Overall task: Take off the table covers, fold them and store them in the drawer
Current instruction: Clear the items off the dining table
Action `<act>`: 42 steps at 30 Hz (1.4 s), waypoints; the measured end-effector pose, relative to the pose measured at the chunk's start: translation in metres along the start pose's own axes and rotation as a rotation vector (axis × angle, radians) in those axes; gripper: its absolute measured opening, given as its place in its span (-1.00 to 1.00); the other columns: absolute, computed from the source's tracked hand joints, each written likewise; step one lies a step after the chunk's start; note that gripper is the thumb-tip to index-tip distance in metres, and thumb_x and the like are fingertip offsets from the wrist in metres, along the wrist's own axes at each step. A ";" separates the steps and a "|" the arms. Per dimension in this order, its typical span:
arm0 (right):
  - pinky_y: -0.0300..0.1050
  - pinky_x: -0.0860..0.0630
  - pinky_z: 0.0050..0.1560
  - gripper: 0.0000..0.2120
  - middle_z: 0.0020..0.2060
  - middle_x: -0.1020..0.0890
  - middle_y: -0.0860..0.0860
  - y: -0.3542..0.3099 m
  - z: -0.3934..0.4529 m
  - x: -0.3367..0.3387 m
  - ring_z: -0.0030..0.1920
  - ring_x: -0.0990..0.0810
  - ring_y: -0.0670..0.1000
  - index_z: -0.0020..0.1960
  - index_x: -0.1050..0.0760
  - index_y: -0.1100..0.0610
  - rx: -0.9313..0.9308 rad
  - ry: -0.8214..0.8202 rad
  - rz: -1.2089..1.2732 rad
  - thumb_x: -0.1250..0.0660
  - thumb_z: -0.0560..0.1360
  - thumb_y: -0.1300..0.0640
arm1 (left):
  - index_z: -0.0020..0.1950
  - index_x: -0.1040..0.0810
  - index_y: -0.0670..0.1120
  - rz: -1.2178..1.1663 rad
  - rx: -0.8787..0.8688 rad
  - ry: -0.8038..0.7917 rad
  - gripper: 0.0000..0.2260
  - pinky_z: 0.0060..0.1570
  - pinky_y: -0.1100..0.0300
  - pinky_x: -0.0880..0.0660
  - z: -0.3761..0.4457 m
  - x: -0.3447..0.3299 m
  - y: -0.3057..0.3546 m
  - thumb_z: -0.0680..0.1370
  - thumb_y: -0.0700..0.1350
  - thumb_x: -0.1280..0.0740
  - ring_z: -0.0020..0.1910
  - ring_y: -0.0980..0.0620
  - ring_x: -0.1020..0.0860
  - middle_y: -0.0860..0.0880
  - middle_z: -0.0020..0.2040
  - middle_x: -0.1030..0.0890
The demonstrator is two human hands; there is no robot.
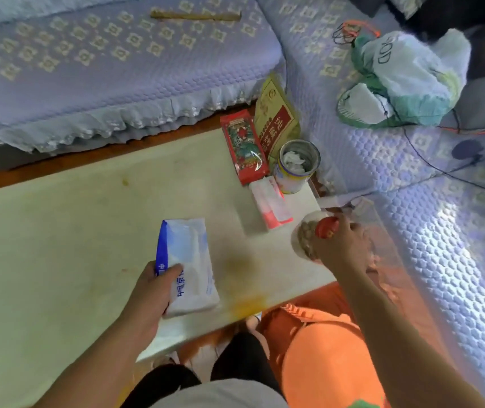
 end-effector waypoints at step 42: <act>0.37 -0.48 0.27 -0.47 0.17 -0.64 0.28 0.090 -0.059 -0.173 0.19 -0.61 0.35 0.36 -0.48 0.28 -0.652 -0.858 1.286 -0.46 0.45 0.11 | 0.60 -0.22 0.16 0.696 0.128 -0.220 -0.50 0.30 0.03 -0.48 0.017 -0.207 -0.004 0.66 0.12 -0.22 0.36 -0.10 -0.51 0.00 0.49 -0.44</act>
Point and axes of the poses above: each hand's wrist, its own z-axis towards the middle knuckle, its own x-axis out of the back of the hand, y = z × x, the point moved 9 cm from there along z, towards the middle knuckle
